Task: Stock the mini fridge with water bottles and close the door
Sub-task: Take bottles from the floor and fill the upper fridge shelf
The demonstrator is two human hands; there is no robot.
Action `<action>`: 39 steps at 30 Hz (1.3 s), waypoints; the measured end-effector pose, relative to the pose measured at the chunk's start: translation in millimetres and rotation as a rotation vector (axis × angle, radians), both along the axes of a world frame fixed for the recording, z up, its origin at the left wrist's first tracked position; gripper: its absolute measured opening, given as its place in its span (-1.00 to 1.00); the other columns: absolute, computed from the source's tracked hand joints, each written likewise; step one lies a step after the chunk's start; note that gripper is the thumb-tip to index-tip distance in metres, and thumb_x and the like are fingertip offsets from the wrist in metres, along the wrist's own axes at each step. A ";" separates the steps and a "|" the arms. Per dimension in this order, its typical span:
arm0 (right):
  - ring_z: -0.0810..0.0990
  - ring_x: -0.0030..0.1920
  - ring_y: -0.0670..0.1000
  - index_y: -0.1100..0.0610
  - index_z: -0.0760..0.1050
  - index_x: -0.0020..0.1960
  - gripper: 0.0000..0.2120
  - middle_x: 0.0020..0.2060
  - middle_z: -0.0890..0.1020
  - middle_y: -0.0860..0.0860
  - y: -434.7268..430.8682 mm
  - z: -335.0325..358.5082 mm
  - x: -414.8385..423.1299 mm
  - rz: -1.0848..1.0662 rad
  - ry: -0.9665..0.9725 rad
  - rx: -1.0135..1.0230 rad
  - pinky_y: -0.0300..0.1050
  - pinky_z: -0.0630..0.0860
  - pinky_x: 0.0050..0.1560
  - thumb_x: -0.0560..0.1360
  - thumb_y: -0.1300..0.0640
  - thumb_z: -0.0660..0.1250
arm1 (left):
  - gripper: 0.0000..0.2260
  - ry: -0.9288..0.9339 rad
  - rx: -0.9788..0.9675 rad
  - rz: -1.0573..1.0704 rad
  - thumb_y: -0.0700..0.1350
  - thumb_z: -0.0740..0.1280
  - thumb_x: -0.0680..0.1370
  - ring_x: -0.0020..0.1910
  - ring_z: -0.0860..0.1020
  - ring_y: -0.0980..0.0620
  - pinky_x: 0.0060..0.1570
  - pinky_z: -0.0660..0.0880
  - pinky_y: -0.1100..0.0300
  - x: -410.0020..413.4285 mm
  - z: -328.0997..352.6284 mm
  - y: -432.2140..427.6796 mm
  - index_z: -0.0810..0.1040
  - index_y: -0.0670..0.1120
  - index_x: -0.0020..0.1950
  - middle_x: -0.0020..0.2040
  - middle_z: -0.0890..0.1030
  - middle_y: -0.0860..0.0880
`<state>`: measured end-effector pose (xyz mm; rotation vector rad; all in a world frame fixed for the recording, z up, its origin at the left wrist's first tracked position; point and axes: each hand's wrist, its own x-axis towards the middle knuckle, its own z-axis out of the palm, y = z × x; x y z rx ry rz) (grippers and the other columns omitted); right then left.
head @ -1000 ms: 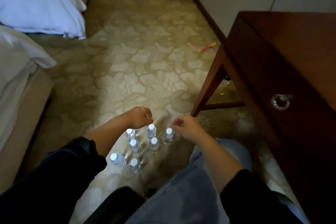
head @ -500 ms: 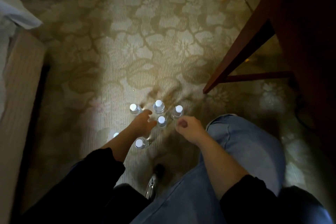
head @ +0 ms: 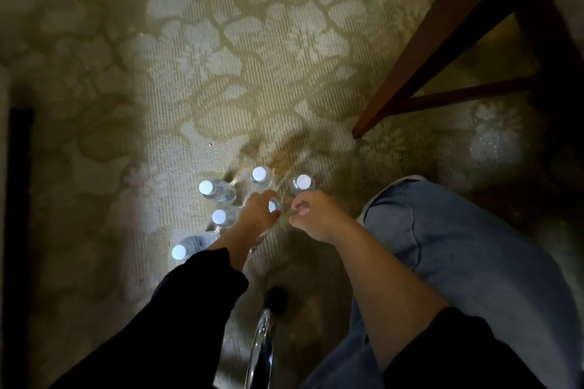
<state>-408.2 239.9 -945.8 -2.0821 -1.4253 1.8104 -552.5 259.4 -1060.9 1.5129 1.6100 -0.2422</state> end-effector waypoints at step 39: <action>0.48 0.12 0.03 0.01 0.15 0.46 -0.30 0.15 0.40 0.04 -65.5 188.5 5.6 -0.119 0.032 0.448 -0.07 0.49 0.13 0.44 0.10 0.43 | -0.77 -0.222 0.742 -0.613 0.02 0.23 0.56 -0.05 0.47 -0.01 0.00 0.45 0.17 -15.3 341.9 -18.1 0.41 -0.05 0.16 0.03 0.35 0.01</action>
